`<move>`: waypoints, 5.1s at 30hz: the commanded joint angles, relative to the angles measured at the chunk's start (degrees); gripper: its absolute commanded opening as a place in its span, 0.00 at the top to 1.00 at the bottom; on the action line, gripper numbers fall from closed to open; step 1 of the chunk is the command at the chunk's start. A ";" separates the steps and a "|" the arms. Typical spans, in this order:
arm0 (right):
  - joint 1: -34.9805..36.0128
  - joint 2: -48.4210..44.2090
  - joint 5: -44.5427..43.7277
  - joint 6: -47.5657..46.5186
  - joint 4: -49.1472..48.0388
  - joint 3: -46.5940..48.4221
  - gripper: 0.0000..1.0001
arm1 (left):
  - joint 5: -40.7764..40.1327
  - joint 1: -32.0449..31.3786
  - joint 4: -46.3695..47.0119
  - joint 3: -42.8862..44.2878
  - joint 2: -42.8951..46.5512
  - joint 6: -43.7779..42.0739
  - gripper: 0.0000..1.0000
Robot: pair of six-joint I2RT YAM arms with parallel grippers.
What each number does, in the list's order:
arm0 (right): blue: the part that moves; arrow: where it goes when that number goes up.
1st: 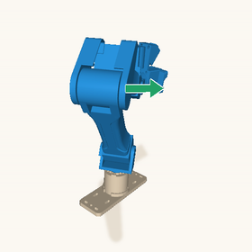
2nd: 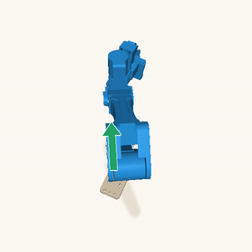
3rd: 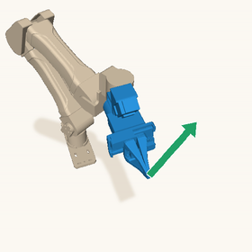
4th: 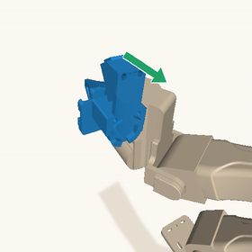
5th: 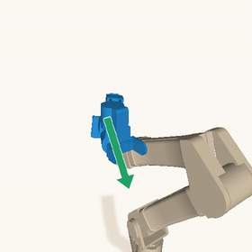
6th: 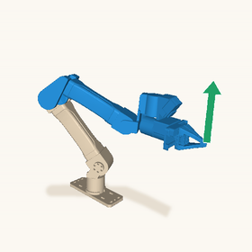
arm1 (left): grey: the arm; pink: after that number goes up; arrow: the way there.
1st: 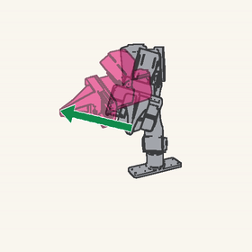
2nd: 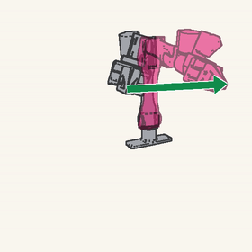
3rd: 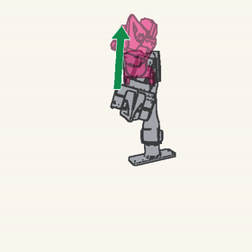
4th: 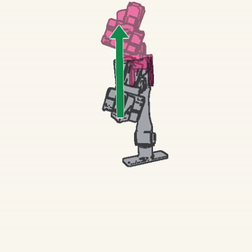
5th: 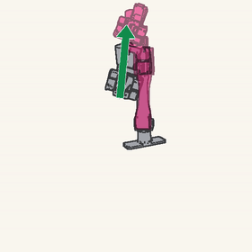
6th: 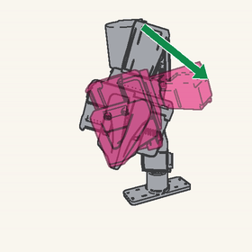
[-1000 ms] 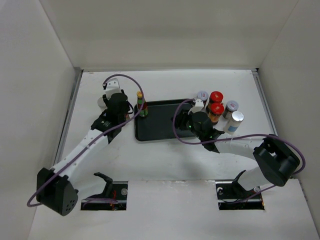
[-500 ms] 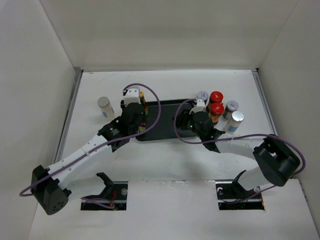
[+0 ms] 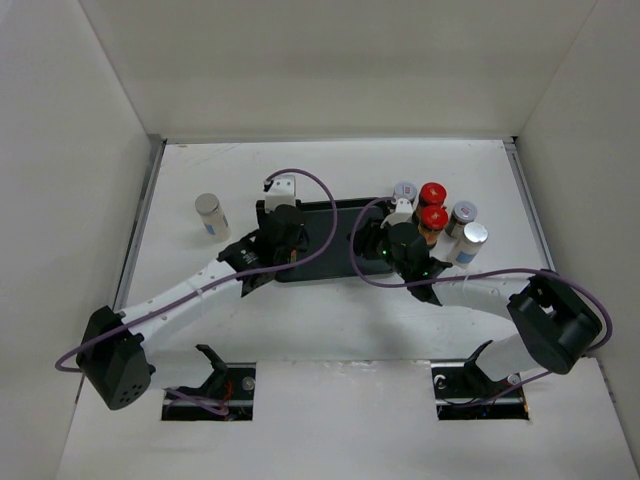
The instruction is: Organize the condiment bottles
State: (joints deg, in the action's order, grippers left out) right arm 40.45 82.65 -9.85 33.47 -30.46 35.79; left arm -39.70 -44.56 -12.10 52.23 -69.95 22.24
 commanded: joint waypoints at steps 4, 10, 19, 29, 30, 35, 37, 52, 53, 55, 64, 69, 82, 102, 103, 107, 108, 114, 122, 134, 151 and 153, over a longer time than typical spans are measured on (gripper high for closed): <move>-0.41 -0.92 0.44 0.80 -2.94 0.33 0.58 | -2.57 0.21 7.26 -0.99 3.15 -0.35 0.37; -0.41 -1.09 0.18 0.80 -3.03 0.16 0.52 | -3.27 1.53 8.58 -0.55 6.67 -1.06 0.22; -0.59 -1.09 0.44 1.51 -2.94 0.07 0.51 | -7.42 15.40 9.55 -5.73 14.84 3.07 0.25; -0.59 -1.00 0.36 0.89 -3.29 0.24 0.45 | -1.09 29.39 12.28 -5.83 2.56 4.22 0.18; -0.59 -0.74 0.53 1.24 -3.38 0.24 0.45 | -0.03 30.09 12.01 -4.95 0.80 3.78 0.17; -0.59 -0.82 0.88 0.54 -3.38 0.42 0.44 | 1.30 31.85 14.73 -3.89 -5.01 3.08 0.15; -0.59 -0.21 0.97 1.06 -3.47 0.42 0.44 | 0.68 32.91 15.61 -3.54 -6.51 3.16 0.15; 0.11 0.84 2.11 0.89 -3.38 1.21 0.45 | 2.18 35.81 20.97 -0.37 -13.98 2.11 0.28; 0.20 0.67 2.03 0.46 -3.38 1.30 0.45 | 2.00 35.81 21.32 -0.28 -14.16 1.93 0.29; 0.29 0.58 1.94 0.19 -3.64 1.21 0.45 | 1.74 35.72 21.33 0.50 -14.68 1.76 0.29; 0.82 1.63 2.55 0.62 -3.12 1.82 0.45 | -1.43 34.67 20.80 0.86 -12.93 -0.79 0.30; 0.82 0.93 1.94 0.10 -3.29 1.48 0.45 | -0.47 34.49 20.63 0.94 -14.59 -0.53 0.55; 0.82 1.11 1.85 0.10 -3.56 1.56 0.45 | -4.41 26.95 18.08 9.62 3.59 -7.19 0.70; -5.51 -8.65 -6.07 5.54 -7.60 -7.05 0.46 | 0.41 -0.13 19.74 28.29 -15.82 -9.41 0.71; -5.86 -8.39 -5.63 6.25 -7.42 -7.05 0.46 | 0.59 -0.31 20.35 27.93 -16.87 -8.97 0.71; -6.48 -8.65 -5.09 6.60 -7.42 -7.31 0.46 | 2.35 -0.40 23.26 26.44 -21.26 -6.77 0.72; -6.74 -8.65 -4.92 6.78 -7.42 -7.40 0.46 | 2.61 -0.31 23.52 26.17 -22.32 -6.42 0.72; -7.53 -9.00 -4.83 7.04 -7.25 -7.67 0.46 | 4.02 0.04 25.46 24.68 -27.51 -3.70 0.72; -7.62 -9.00 -4.66 7.57 -7.25 -7.75 0.47 | 6.13 0.22 28.70 22.75 -31.29 -2.20 0.72; -7.53 -8.03 -3.78 7.75 -7.25 -7.23 0.47 | 6.92 0.83 32.84 22.57 -35.25 -2.73 0.71; -7.53 -7.86 -3.34 7.57 -7.77 -7.14 0.47 | 4.02 0.22 36.44 21.34 -37.71 -7.29 0.45; -7.53 -7.77 -2.99 7.75 -7.77 -7.14 0.47 | 3.76 0.04 37.23 20.55 -37.19 -7.56 0.35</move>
State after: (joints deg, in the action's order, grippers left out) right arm 33.06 74.98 -13.45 40.60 -34.41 28.25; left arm -34.00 -44.05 17.63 73.54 -109.10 16.25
